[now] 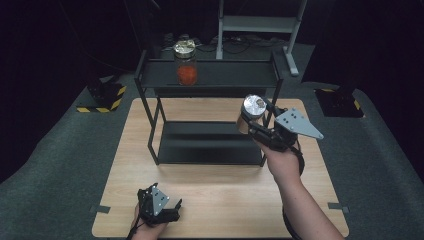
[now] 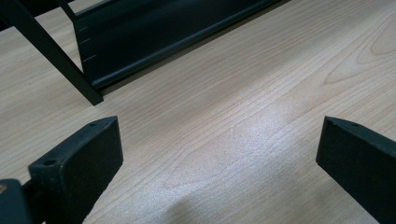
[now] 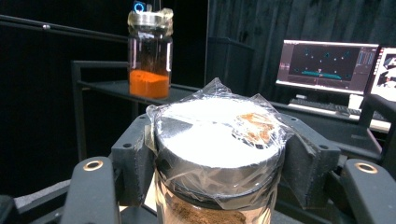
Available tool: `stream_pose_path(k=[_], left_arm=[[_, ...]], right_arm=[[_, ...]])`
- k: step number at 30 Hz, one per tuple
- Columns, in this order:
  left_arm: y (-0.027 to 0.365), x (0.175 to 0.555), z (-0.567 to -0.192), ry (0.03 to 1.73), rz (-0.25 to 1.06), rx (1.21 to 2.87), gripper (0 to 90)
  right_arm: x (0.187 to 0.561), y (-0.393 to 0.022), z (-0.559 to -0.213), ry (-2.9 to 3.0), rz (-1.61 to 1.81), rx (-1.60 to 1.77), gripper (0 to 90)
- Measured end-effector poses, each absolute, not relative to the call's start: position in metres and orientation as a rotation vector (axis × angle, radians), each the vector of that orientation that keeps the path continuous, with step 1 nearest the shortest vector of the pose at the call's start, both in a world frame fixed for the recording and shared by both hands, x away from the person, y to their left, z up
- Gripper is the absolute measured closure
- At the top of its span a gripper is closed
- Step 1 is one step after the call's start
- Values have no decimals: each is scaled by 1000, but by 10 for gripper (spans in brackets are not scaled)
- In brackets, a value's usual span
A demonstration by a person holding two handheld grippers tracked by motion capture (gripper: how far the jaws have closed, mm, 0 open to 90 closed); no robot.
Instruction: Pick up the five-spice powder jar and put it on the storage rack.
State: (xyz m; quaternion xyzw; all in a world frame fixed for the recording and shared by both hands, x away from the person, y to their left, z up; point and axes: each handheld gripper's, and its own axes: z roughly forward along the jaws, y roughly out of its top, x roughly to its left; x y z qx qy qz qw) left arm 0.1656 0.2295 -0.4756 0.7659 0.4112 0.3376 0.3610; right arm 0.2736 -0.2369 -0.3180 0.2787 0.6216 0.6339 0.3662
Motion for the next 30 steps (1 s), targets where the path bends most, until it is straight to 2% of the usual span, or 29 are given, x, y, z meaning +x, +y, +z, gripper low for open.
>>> stream_pose_path(k=[30], left_arm=[[232,165,-476,1054,863,1968,7]], right_arm=[[285,-225,-265,1510,1637,688,343]])
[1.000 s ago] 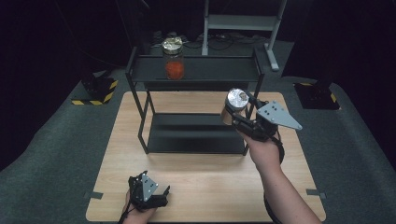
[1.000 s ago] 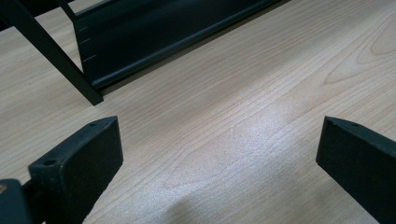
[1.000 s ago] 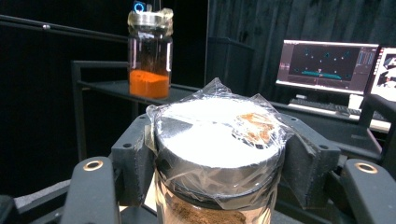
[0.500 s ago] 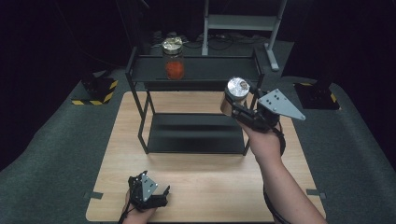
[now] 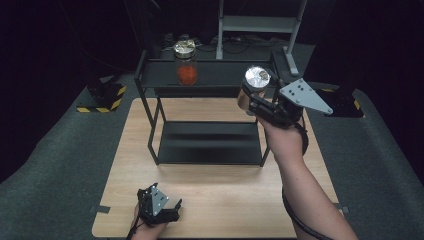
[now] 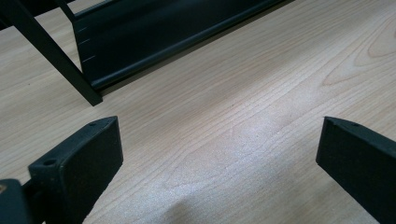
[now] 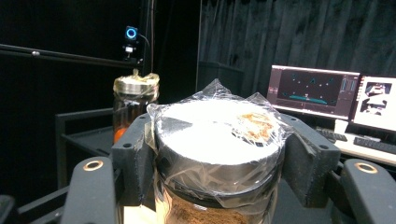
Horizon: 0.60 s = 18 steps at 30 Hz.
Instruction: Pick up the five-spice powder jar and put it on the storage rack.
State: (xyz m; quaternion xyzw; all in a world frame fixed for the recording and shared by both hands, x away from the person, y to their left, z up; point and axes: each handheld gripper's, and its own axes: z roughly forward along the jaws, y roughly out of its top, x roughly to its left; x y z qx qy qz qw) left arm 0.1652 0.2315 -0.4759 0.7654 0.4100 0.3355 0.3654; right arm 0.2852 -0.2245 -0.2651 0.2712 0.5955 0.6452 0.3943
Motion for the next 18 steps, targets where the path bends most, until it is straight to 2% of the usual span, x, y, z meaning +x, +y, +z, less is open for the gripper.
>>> stream_pose_path(k=[18], left_arm=[[233,165,-476,1055,858,1962,7]], right_arm=[[304,-206,-246,1523,1606,695,343]])
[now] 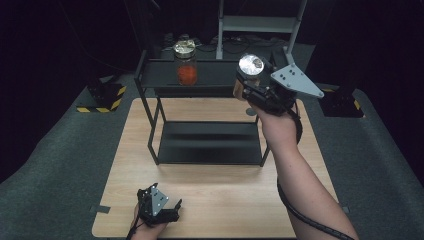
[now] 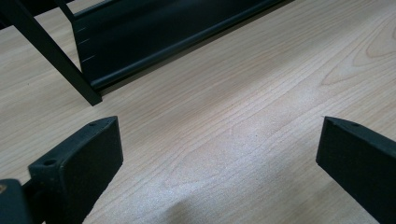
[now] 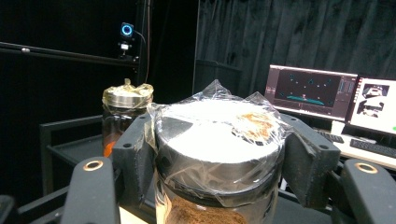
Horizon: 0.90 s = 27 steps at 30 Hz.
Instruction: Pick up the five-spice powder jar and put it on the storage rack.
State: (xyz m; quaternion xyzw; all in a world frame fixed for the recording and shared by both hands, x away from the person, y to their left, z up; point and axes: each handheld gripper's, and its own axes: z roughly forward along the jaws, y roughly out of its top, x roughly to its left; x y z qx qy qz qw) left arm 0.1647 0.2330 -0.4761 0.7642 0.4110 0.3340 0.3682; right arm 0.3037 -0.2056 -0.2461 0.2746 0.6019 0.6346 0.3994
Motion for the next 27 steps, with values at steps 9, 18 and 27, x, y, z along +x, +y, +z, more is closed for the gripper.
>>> stream_pose_path(k=[9,18,27], left_arm=[[235,164,-476,1054,850,1957,7],[235,165,-476,1051,847,1957,7],[237,164,-476,1054,840,1950,7]], right_arm=[[325,-193,-242,1534,1599,749,342],[340,-183,-240,1522,1582,767,342],[354,-176,-235,1524,1565,772,342]])
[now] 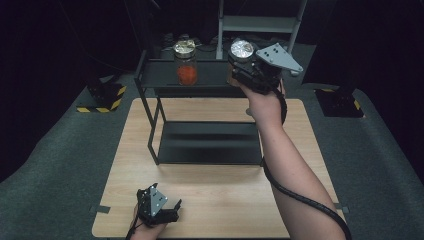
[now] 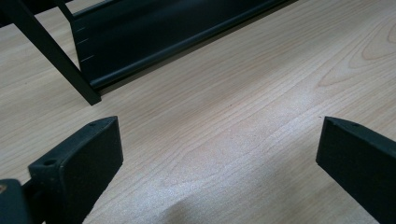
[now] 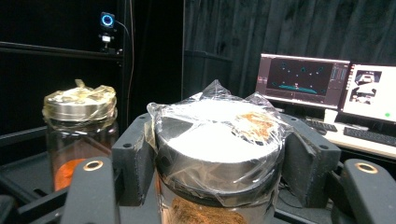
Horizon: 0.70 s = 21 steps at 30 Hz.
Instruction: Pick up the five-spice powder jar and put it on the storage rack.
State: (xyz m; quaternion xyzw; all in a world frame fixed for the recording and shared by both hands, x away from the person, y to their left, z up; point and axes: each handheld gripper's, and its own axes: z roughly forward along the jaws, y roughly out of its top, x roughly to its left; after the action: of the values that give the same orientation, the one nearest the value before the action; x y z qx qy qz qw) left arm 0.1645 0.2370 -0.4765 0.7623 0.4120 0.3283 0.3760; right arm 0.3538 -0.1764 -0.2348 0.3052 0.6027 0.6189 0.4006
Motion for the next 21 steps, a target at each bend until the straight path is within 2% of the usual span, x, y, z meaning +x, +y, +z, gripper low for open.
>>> stream_pose_path(k=[21], left_arm=[[237,164,-477,1054,842,1946,7]], right_arm=[[373,-178,-244,1518,1579,820,342]])
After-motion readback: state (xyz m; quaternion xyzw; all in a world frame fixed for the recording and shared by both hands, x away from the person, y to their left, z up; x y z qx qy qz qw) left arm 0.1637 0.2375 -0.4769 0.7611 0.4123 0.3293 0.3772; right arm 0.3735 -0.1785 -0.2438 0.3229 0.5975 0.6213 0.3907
